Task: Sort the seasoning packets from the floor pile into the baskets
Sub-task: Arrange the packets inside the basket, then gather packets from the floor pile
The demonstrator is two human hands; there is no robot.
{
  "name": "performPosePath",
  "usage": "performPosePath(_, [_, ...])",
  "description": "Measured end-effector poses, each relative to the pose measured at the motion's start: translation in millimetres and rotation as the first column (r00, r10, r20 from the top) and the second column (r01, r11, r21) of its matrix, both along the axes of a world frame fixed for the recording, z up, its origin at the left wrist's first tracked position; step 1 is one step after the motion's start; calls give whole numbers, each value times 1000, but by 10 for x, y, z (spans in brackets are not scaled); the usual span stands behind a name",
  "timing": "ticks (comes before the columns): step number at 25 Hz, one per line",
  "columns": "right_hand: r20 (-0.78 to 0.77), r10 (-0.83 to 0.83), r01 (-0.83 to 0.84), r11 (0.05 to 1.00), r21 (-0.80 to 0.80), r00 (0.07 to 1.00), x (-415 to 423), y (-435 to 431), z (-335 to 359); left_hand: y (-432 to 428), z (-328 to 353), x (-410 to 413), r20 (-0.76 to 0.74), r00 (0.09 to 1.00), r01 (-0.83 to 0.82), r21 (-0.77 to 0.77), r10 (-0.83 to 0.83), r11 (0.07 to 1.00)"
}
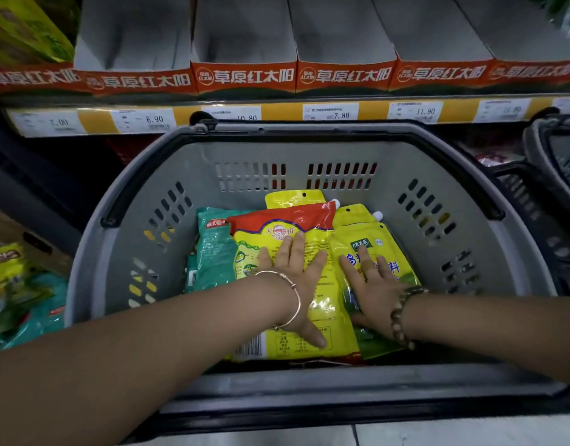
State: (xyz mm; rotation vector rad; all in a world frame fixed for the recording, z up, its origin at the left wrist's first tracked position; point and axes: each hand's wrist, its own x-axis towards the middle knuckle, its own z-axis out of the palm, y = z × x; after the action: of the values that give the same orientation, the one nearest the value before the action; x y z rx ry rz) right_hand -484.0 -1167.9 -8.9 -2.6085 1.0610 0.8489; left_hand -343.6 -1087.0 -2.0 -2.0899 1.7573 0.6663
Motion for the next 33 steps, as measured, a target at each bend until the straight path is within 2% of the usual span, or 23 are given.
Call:
performPosePath(2, [-29,-16,16,1000,-3,999,40,5,1,-24,9,-53,-1,1000,-1,1,1,1000])
performPosePath(4, [37,-38,36,999,36,999,66,-91,52,-14,9,-33,-9,1000,4,4,-4,1000])
performPosePath(6, [202,-79,60,993,99,976,78,-237,155,-2,48,28,-45,999,13,22,-12,1000])
performPosePath(8, [385,-63,35,996,78,921,103,-341,273,-10,176,108,-131,991,-4,19,6,1000])
performPosePath(11, [603,94,-102,995,-22,792,357,-342,446,51,491,332,-336,928,-218,-147,159,965])
performPosePath(13, [681,198,-212,975,-64,705,676,-274,553,268,689,511,-341,912,-357,-383,229,852])
performPosePath(16, [768,365,-383,908,-169,526,1184,-50,765,838,905,683,-286,884,-458,-682,369,570])
performPosePath(18, [816,438,-492,841,-225,377,1467,203,967,1296,1037,686,-296,819,-505,-778,491,374])
performPosePath(19, [833,464,-555,796,-242,303,1617,411,1067,1578,1083,657,-282,781,-510,-802,557,310])
performPosePath(21, [847,504,-678,683,-272,167,1929,924,1216,2165,1141,575,-198,716,-487,-829,669,276])
performPosePath(23, [821,569,-798,517,-310,51,2198,1579,1246,2767,1134,440,-190,587,-539,-818,787,204])
performPosePath(24, [794,607,-848,421,-322,0,2308,1978,1226,3094,1119,348,-220,478,-575,-810,850,114])
performPosePath(25, [770,637,-887,336,-317,-34,2371,2337,1200,3390,1094,257,-250,374,-599,-800,893,27])
performPosePath(27, [726,685,-942,202,-266,-58,2370,2975,1133,3904,1012,30,-271,224,-612,-787,936,-81])
performPosePath(30, [671,737,-977,70,-203,-86,2209,3794,951,4633,847,-331,-314,36,-604,-763,949,-230])
performPosePath(33, [647,756,-990,-7,-138,-96,1938,4454,646,5237,517,-776,-358,-147,-605,-705,922,-370])
